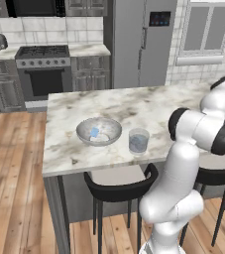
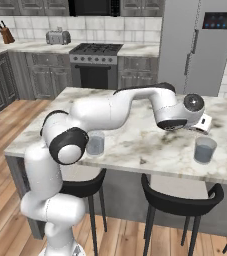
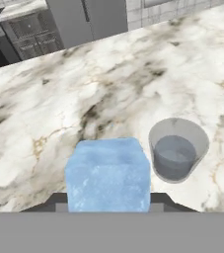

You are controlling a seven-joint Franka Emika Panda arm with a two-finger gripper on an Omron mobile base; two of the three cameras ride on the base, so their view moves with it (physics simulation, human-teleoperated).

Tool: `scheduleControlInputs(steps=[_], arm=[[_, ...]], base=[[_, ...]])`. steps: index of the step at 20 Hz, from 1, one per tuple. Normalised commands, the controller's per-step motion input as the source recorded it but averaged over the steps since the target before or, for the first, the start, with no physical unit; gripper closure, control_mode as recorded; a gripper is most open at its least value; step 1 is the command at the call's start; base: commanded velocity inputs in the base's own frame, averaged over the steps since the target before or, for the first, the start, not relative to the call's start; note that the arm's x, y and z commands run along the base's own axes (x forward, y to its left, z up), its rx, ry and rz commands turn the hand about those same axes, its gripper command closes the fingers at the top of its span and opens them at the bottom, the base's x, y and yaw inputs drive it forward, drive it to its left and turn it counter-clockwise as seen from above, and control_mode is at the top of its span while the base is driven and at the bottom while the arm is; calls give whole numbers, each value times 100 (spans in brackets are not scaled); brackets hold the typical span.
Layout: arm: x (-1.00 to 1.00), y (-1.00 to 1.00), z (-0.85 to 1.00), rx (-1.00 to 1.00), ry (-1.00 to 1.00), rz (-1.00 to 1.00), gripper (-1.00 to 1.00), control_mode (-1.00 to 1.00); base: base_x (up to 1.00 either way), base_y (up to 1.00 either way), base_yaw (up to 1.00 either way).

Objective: There are four ice cubes in the ice bowl. Place two ice cubes in each glass of water.

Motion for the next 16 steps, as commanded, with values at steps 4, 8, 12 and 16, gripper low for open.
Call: scheduleControlInputs(steps=[4, 8, 12, 16], arm=[[-6, -28, -2, 0, 11, 0, 100, -100], [-1, -10, -21, 0, 7, 0, 100, -100], [0, -7, -30, 0, 3, 0, 100, -100], [0, -1, -41, 0, 5, 0, 100, -100]], base=[[0, 0, 0], [0, 0, 0], [0, 0, 0], [0, 0, 0]])
